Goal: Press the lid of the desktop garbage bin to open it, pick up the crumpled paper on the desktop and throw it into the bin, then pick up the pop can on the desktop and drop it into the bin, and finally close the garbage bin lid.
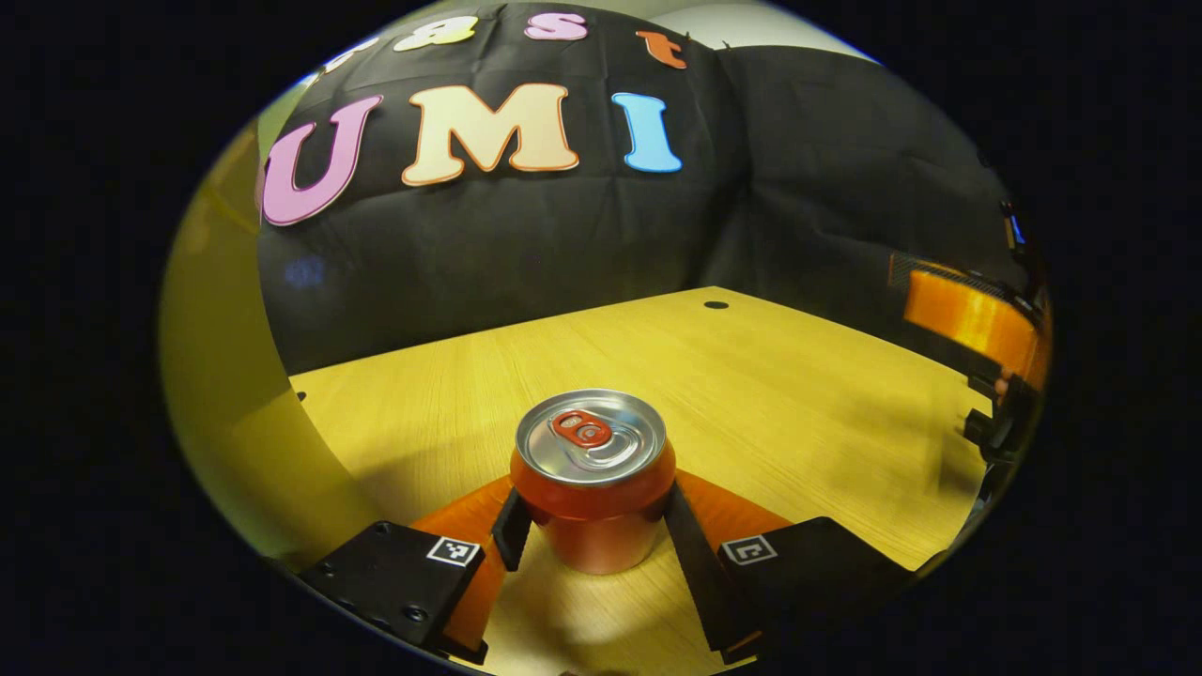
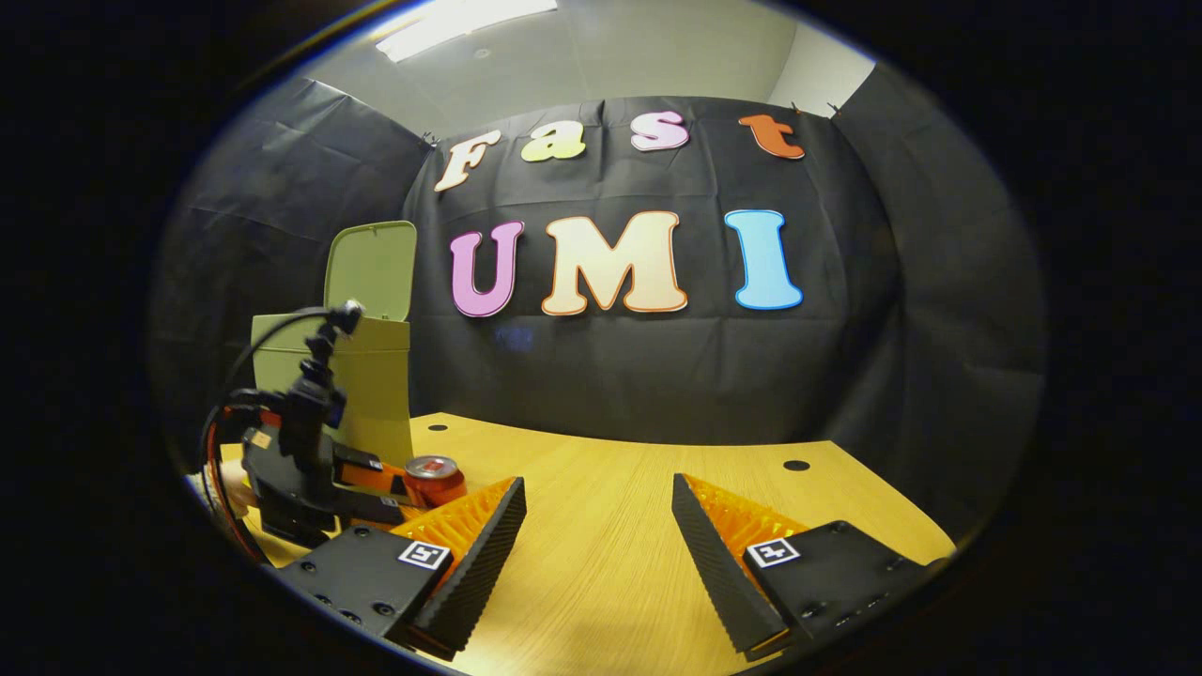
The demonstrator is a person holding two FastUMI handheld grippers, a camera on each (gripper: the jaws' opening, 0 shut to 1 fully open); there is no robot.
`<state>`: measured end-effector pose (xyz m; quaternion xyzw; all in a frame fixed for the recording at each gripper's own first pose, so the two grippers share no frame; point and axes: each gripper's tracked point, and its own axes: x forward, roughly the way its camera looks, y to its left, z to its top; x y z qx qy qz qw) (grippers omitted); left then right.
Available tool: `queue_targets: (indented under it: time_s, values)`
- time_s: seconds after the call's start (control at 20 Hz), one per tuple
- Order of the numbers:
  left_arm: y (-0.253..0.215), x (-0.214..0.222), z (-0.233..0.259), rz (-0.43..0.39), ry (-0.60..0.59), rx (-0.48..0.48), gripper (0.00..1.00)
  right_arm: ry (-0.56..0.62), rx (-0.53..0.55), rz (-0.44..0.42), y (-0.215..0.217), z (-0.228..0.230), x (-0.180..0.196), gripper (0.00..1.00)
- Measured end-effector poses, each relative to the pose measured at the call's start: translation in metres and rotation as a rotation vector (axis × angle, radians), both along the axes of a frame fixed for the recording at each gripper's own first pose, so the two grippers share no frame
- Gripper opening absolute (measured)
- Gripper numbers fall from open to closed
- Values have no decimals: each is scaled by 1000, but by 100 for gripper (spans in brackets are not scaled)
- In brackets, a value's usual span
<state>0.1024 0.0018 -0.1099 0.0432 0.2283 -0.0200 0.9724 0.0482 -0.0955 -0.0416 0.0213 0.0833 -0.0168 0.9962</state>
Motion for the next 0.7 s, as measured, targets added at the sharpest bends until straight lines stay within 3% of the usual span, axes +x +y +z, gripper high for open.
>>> queue_targets:
  time_s: [0.45, 0.7]
  values:
    - [-54, -26, 163, -158, -136, -141, 77, -7, 3, -15, -6, 3, -5, 98]
    - [-13, -34, 245, -88, -209, -87, 77, -12, 12, -2, -4, 5, -6, 98]
